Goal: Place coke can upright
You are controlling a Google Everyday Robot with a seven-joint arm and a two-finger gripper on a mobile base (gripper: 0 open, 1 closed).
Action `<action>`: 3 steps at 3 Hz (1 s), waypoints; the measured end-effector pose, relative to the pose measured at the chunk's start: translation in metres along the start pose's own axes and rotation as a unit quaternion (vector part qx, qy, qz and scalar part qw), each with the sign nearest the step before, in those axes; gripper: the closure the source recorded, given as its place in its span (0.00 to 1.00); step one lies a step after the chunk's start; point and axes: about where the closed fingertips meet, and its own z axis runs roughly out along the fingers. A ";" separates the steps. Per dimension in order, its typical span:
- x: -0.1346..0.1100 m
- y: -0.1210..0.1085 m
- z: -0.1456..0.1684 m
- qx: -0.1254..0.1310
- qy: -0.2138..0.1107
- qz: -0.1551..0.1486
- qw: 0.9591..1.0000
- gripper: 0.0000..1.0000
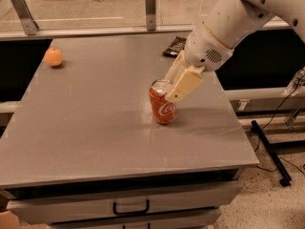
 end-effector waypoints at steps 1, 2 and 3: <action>0.005 0.005 -0.001 -0.004 0.006 0.002 1.000 0.82; 0.006 0.005 -0.002 -0.004 0.006 0.003 1.000 0.59; 0.005 0.005 -0.002 -0.004 0.006 0.003 1.000 0.36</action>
Offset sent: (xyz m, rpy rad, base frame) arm -0.0028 -0.0380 0.0299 -0.0067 -0.0291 -0.0311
